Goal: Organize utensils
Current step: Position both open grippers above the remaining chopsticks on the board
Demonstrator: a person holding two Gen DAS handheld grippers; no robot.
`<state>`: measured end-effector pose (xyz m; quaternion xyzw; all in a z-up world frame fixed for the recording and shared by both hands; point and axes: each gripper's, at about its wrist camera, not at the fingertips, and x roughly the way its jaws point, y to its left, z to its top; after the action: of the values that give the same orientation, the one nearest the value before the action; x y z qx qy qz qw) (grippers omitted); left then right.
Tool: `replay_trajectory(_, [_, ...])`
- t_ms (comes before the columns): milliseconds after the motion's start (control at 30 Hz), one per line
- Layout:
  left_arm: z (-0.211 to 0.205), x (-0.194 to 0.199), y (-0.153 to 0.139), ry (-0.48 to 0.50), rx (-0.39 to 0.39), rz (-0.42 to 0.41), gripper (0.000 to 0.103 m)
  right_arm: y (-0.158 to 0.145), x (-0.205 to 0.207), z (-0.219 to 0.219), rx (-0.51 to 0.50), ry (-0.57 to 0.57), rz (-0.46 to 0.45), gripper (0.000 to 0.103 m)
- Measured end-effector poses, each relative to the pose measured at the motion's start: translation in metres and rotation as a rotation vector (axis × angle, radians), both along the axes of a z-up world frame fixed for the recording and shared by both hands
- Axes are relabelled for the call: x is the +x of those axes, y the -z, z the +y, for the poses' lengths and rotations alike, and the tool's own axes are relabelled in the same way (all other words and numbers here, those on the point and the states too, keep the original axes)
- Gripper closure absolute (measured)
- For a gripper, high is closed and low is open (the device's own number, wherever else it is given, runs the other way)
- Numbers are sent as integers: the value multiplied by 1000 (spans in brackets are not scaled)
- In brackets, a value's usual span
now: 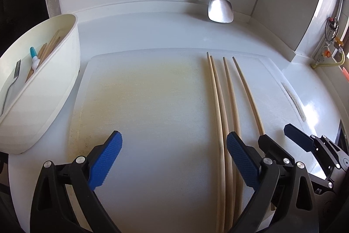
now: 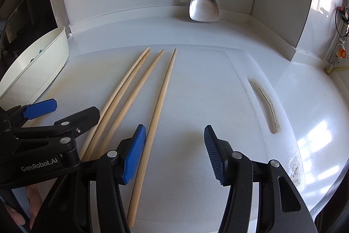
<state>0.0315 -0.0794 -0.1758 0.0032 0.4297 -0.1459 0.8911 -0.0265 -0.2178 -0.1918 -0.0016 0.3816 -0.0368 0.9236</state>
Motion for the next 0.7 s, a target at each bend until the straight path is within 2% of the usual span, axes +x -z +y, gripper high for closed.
replay_trajectory(600, [-5, 10, 5, 21, 58, -7, 5, 0, 2, 0, -11, -3, 1, 50])
replay_trajectory(633, [-4, 9, 3, -1, 79, -21, 5, 0, 2, 0, -8, -2, 2, 50])
replay_trajectory(667, [-4, 10, 4, -36, 137, -28, 6, 0, 2, 0, -11, -1, 1, 50])
replay_trajectory(700, [-2, 11, 4, -44, 152, -35, 6, 0, 2, 0, -16, -1, 1, 50])
